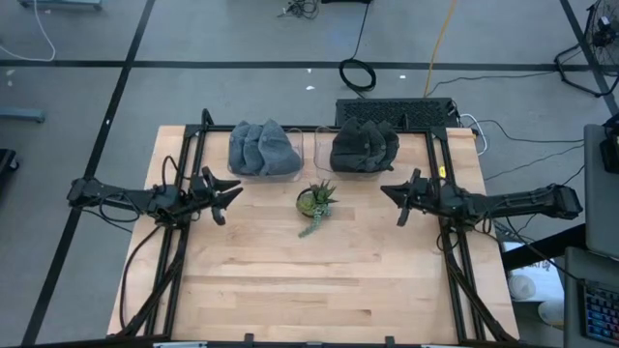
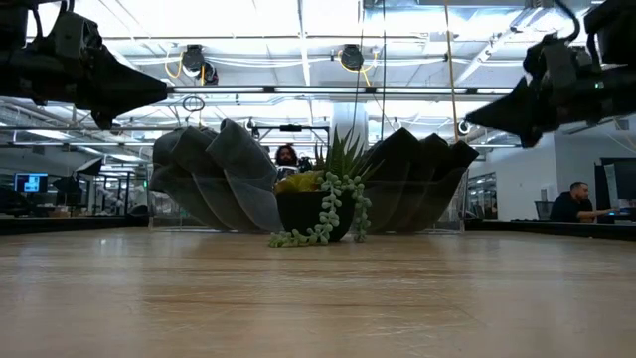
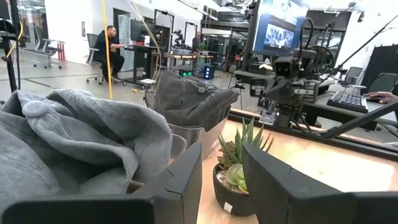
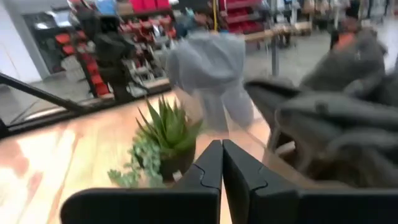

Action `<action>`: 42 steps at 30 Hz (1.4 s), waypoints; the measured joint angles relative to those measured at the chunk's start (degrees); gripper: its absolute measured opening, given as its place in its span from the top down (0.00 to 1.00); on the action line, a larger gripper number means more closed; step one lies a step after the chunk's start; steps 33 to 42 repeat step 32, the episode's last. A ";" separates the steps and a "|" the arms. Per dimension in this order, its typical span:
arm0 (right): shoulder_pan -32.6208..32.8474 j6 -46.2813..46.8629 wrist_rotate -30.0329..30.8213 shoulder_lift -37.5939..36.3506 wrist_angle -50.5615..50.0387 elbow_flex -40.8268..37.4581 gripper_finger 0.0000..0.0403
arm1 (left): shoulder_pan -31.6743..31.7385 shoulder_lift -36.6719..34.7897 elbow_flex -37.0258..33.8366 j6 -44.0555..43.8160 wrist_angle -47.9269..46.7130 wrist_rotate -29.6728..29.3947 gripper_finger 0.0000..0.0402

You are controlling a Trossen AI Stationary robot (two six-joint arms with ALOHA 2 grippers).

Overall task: Pick & Place hat
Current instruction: Return to Home Position

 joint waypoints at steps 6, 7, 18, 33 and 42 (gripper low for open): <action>0.00 1.00 0.14 -0.09 -4.38 -0.04 1.00 | 0.00 0.00 0.00 -0.04 0.00 0.00 0.70; 0.00 1.04 0.69 -0.08 -5.54 -0.05 1.00 | 0.00 -0.01 0.00 -0.04 0.00 0.00 0.70; 0.00 5.22 5.92 -0.08 -13.72 -0.13 1.00 | 0.00 0.00 0.02 -0.06 0.00 0.02 0.70; 0.00 5.09 5.78 -0.09 -13.70 -0.13 1.00 | 0.00 0.00 0.04 -0.11 0.00 0.04 0.70; 0.00 5.09 5.78 -0.09 -13.70 -0.13 1.00 | 0.00 0.00 0.04 -0.11 0.00 0.04 0.70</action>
